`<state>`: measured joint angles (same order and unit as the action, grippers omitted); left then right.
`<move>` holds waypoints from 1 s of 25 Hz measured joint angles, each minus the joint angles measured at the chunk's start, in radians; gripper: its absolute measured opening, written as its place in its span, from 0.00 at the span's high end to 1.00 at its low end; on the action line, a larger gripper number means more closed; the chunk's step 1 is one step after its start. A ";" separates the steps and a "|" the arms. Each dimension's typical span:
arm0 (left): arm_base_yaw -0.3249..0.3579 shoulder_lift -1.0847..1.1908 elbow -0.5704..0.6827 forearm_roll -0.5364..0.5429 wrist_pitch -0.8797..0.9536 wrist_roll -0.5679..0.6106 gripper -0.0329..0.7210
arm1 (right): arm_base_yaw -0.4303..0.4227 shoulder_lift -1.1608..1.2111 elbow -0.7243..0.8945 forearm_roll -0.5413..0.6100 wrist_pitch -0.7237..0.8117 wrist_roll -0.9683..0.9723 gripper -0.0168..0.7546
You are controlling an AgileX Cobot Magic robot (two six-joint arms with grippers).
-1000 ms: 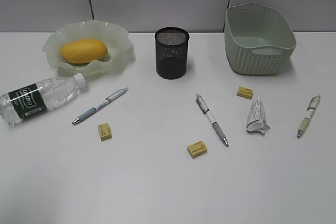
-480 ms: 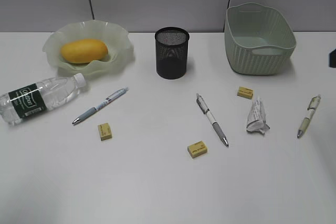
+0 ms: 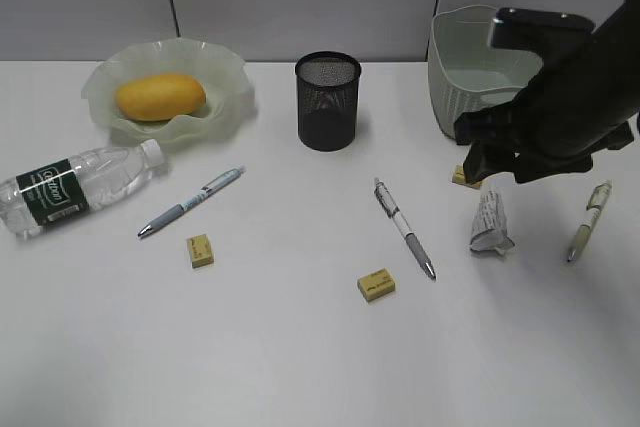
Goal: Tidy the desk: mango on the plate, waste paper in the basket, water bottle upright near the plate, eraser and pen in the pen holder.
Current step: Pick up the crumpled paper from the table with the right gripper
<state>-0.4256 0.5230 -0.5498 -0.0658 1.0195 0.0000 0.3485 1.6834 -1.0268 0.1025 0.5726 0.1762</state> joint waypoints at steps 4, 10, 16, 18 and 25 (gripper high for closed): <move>0.000 0.000 0.000 0.000 0.007 0.000 0.28 | 0.000 0.115 -0.063 -0.035 0.035 0.049 0.35; 0.000 0.000 0.000 -0.001 0.007 0.006 0.28 | 0.000 0.213 -0.105 -0.138 0.060 0.142 0.29; 0.000 0.000 0.000 -0.001 0.009 0.006 0.28 | 0.000 0.300 -0.107 -0.163 0.047 0.169 0.29; 0.000 0.000 0.000 -0.001 0.010 0.006 0.28 | 0.000 0.321 -0.108 -0.164 0.046 0.172 0.33; 0.000 0.000 0.000 -0.001 0.010 0.006 0.28 | 0.000 0.327 -0.140 -0.176 0.056 0.175 0.76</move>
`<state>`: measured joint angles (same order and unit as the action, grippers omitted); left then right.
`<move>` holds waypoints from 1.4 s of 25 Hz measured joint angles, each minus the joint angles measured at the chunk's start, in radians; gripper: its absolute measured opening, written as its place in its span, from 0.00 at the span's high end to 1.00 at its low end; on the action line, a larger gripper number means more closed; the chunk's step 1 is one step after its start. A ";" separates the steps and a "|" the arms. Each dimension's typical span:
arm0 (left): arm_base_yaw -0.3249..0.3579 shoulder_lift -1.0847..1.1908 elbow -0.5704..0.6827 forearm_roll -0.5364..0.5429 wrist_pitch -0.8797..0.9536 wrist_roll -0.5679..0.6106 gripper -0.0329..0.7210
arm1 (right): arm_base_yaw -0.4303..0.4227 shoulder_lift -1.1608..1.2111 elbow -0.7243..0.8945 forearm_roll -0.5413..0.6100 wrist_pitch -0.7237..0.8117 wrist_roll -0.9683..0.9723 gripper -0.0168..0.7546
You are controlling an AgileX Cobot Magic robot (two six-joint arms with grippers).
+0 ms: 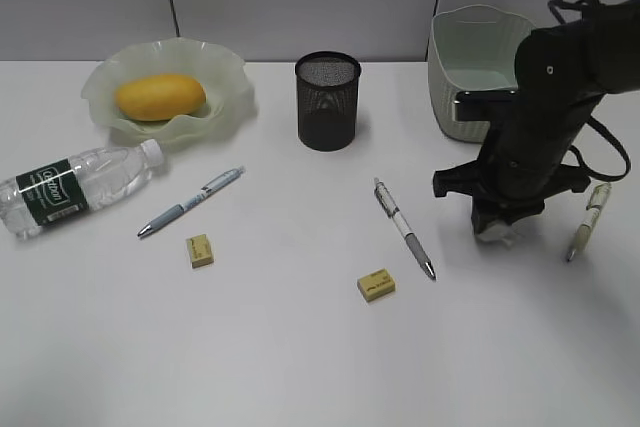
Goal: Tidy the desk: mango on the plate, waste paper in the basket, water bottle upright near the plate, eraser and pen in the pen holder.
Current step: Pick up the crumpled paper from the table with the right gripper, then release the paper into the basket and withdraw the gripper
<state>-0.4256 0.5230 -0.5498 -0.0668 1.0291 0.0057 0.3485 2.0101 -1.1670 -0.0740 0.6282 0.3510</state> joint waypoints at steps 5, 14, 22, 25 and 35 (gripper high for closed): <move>0.000 0.000 0.000 -0.001 0.000 0.000 0.28 | 0.000 -0.002 -0.088 -0.001 0.134 -0.005 0.84; 0.000 0.000 0.000 -0.001 0.000 0.000 0.28 | 0.000 -0.043 -0.405 -0.012 0.349 -0.070 0.84; 0.000 0.000 0.000 -0.001 0.000 0.000 0.29 | -0.009 -0.042 -0.636 -0.172 0.290 -0.071 0.84; 0.000 0.000 0.000 -0.002 0.000 0.000 0.29 | -0.032 -0.030 -0.653 -0.195 0.246 -0.071 0.83; 0.000 0.000 0.000 -0.002 0.000 0.000 0.29 | -0.128 0.109 -0.655 -0.188 0.014 -0.071 0.80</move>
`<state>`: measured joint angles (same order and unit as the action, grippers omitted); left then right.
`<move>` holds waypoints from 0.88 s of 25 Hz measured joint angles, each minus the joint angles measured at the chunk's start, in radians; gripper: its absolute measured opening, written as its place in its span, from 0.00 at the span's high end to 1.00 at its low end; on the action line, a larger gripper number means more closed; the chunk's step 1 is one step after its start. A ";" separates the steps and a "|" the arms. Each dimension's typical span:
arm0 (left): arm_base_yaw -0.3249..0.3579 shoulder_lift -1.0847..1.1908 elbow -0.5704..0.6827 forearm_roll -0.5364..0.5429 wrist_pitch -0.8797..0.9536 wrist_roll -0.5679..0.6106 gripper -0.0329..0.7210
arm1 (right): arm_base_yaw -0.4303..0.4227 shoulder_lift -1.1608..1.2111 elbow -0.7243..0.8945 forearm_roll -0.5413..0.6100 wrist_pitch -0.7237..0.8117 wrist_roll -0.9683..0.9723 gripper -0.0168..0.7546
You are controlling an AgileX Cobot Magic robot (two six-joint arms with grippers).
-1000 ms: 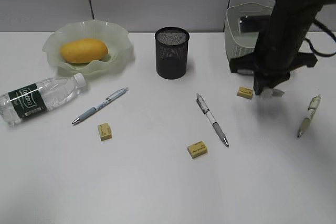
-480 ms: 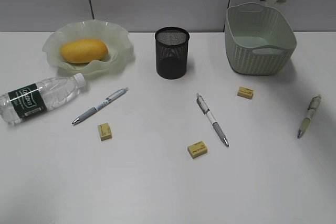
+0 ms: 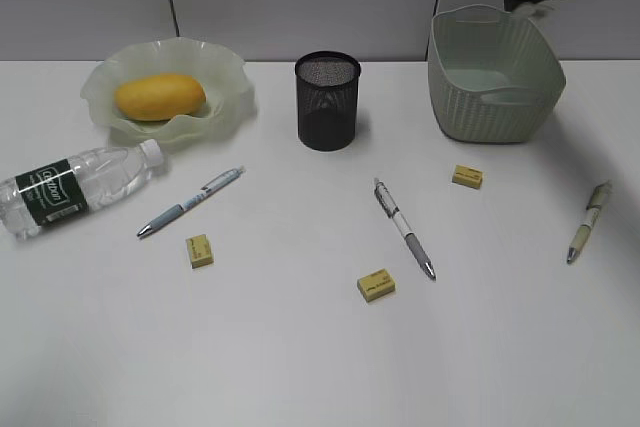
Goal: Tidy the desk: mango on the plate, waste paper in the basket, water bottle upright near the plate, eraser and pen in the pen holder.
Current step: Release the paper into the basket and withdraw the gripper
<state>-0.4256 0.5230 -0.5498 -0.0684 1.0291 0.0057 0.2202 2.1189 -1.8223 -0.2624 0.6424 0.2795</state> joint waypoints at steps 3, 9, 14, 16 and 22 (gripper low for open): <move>0.000 0.000 0.000 0.000 0.000 0.000 0.29 | -0.002 0.054 0.000 0.026 -0.052 0.000 0.75; 0.000 0.000 0.000 0.000 0.000 0.000 0.29 | -0.002 0.120 0.000 0.042 -0.081 0.000 0.27; 0.000 0.000 0.000 0.000 0.000 0.001 0.29 | -0.002 0.127 -0.048 0.038 -0.040 0.000 0.18; 0.000 0.000 0.000 0.000 0.000 0.001 0.29 | -0.002 0.127 -0.099 0.038 0.025 -0.001 0.21; 0.000 0.000 0.000 0.000 0.000 0.001 0.29 | -0.003 0.127 -0.278 0.090 0.284 -0.080 0.24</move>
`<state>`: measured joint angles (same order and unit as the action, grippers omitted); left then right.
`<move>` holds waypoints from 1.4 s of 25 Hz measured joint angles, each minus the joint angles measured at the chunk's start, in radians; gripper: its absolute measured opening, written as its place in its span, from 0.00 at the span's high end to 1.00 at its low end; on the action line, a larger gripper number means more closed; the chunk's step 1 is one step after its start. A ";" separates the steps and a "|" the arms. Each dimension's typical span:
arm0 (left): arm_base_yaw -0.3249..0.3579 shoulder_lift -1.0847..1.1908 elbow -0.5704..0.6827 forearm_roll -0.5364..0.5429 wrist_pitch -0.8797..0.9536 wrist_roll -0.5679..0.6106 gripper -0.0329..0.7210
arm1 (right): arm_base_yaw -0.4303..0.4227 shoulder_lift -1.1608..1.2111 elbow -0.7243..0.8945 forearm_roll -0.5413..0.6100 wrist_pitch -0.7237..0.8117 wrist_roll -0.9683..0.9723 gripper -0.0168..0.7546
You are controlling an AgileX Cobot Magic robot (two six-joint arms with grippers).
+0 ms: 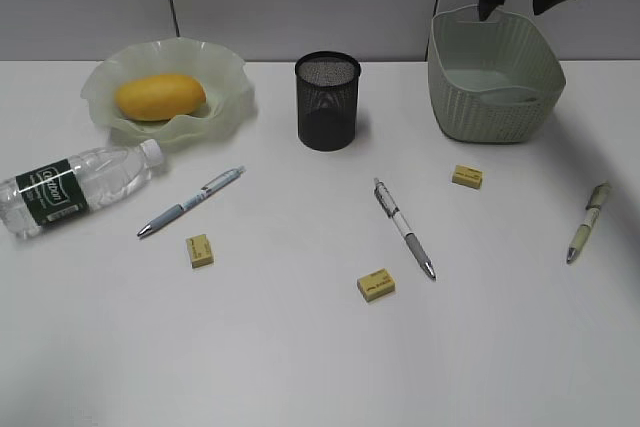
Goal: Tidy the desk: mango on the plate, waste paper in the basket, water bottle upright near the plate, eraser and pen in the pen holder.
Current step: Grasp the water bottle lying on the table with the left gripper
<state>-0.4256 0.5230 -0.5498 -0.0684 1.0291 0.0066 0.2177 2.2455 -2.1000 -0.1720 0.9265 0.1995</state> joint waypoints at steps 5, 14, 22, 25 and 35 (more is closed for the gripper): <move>0.000 0.000 0.000 0.000 0.000 0.000 0.29 | 0.000 -0.024 -0.062 0.123 0.153 -0.058 0.24; 0.000 0.000 0.000 0.000 0.000 0.000 0.29 | 0.000 -0.138 -0.037 0.178 0.279 -0.104 0.27; 0.000 0.000 0.000 0.000 0.000 0.000 0.29 | 0.002 -0.346 0.148 0.183 0.281 -0.149 0.28; 0.000 0.000 0.000 0.000 0.000 0.000 0.29 | 0.008 -0.434 0.237 0.185 0.282 -0.160 0.28; 0.000 0.000 0.000 0.000 0.000 0.000 0.29 | 0.014 -0.793 0.556 0.194 0.283 -0.183 0.28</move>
<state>-0.4256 0.5230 -0.5498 -0.0684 1.0291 0.0066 0.2314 1.4526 -1.5443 0.0225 1.2099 0.0160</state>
